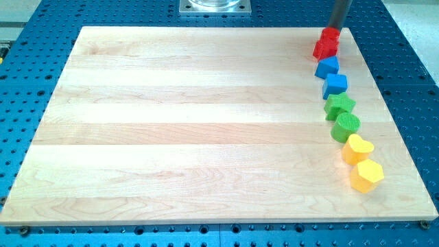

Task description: Move the green star parallel to the green circle

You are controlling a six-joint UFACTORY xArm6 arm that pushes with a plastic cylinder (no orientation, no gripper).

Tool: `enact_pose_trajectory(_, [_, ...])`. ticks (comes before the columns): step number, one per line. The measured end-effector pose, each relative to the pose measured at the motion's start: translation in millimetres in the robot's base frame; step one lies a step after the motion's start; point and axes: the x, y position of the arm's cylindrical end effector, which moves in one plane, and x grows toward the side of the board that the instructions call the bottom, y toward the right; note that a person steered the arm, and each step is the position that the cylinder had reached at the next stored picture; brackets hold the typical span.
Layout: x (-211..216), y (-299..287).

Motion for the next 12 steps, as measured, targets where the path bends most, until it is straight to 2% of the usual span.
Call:
enact_pose_trajectory(2, [0.1, 0.0])
enact_pose_trajectory(4, [13.6, 40.0])
enact_pose_trajectory(5, [59.5, 43.3])
enact_pose_trajectory(6, [76.6, 12.3])
enact_pose_trajectory(7, [89.1, 5.7])
enact_pose_trajectory(8, [109.2, 43.7])
enact_pose_trajectory(9, [176.1, 66.6])
enact_pose_trajectory(10, [230.0, 58.2])
enact_pose_trajectory(12, [229.0, 29.2])
